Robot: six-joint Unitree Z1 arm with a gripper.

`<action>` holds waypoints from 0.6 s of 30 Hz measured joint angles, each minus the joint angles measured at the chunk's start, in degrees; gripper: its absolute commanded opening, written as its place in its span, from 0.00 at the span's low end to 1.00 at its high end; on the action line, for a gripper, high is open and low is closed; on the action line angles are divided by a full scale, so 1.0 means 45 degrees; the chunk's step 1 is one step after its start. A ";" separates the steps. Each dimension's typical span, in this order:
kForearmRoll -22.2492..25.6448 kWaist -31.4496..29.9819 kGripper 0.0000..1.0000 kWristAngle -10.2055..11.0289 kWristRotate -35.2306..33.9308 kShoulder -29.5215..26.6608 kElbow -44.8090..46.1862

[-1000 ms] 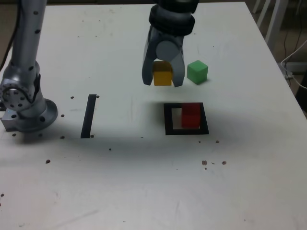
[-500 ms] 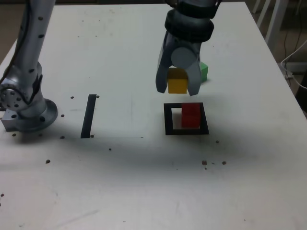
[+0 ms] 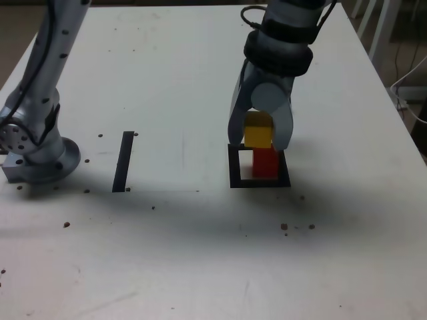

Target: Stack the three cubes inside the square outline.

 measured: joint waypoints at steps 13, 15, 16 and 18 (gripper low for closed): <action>-0.0054 -0.0131 0.28 -0.0217 -0.0010 0.0257 -0.0193; -0.0083 -0.0132 0.28 -0.0236 -0.0006 0.0305 -0.0218; -0.0096 -0.0132 0.28 -0.0236 0.0000 0.0324 -0.0219; -0.0118 -0.0132 0.28 -0.0237 0.0010 0.0363 -0.0221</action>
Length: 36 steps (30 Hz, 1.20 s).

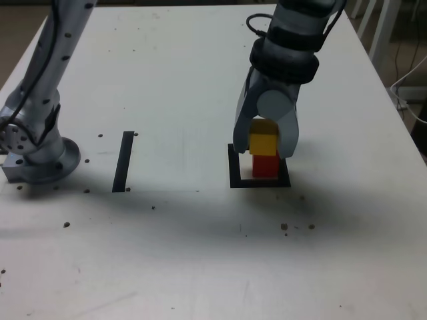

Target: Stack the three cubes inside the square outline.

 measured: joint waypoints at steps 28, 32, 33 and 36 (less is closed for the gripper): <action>-0.0257 0.0204 0.28 0.0138 0.0172 0.0325 0.0067; -0.0314 0.0213 0.38 0.0146 0.0201 0.0330 0.0124; -0.0341 0.0215 0.45 0.0146 0.0219 0.0331 0.0148; -0.0451 0.0226 0.71 0.0111 0.0318 0.0335 0.0226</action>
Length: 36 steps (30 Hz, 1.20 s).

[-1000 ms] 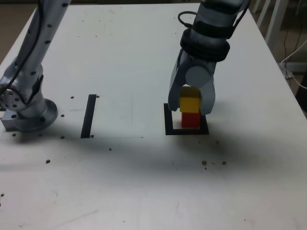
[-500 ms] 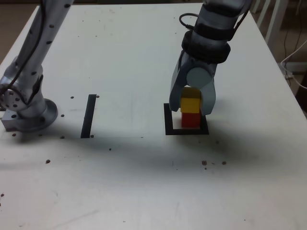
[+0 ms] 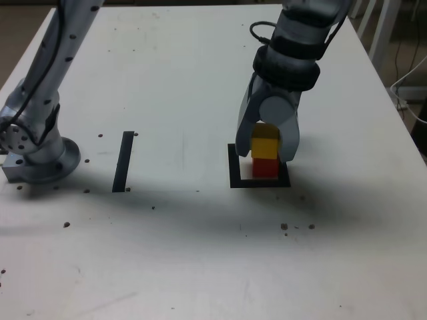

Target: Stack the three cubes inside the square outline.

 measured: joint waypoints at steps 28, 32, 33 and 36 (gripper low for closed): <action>-0.0290 0.0920 0.99 0.1121 -0.0034 -0.1266 0.0995; -0.0290 0.1766 0.99 0.1505 -0.0035 -0.1441 0.0986; -0.0290 0.2050 0.99 0.1551 -0.0035 -0.1449 0.0978; -0.0291 0.2610 0.99 0.1591 -0.0035 -0.1448 0.0953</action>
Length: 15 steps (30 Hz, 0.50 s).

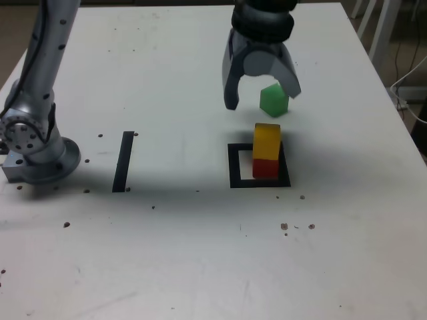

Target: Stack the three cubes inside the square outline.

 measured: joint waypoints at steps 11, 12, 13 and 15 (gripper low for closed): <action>-0.0005 0.1506 0.99 -0.0158 0.0037 0.0336 -0.0748; -0.0007 0.1584 0.99 -0.0190 0.0024 0.0399 -0.0803; -0.0012 0.1621 0.99 -0.0206 -0.0002 0.0439 -0.0827; -0.0018 0.1744 0.99 -0.0321 -0.0172 0.0605 -0.1038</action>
